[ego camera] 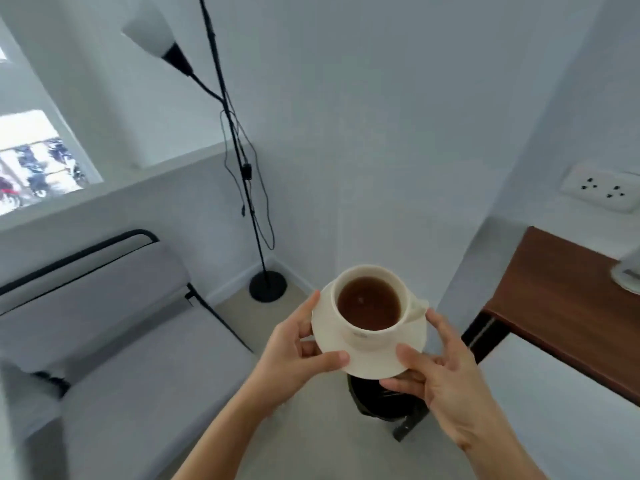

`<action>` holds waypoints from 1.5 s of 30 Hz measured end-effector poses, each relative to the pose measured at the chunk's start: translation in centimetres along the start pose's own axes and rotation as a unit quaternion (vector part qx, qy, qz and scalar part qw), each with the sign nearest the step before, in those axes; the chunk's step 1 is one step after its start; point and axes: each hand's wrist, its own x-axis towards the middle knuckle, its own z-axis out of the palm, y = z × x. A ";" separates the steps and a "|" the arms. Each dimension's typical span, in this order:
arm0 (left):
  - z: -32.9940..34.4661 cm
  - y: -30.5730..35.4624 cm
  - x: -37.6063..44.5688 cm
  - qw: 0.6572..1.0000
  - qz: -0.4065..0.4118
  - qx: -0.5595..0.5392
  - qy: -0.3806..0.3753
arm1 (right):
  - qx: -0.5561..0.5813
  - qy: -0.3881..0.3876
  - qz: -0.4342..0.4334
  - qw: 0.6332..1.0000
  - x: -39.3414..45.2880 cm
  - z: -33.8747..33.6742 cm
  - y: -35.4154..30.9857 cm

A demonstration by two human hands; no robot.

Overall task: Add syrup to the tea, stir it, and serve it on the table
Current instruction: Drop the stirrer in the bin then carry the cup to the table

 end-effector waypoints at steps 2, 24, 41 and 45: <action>-4.4 -0.1 -4.0 0.998 -0.012 -0.008 0.060 | -0.009 -0.040 0.017 0.999 -0.2 4.9 1.9; -36.1 -5.0 -43.3 0.851 -0.043 -0.065 0.519 | -0.166 -0.451 0.175 0.859 -7.9 52.3 22.9; -54.6 -9.9 -55.5 0.756 -0.088 -0.117 0.638 | -0.230 -0.535 0.229 0.780 -10.1 76.4 36.4; -59.5 -12.4 -58.7 0.780 -0.103 -0.102 0.609 | -0.234 -0.500 0.234 0.800 -11.3 79.8 40.8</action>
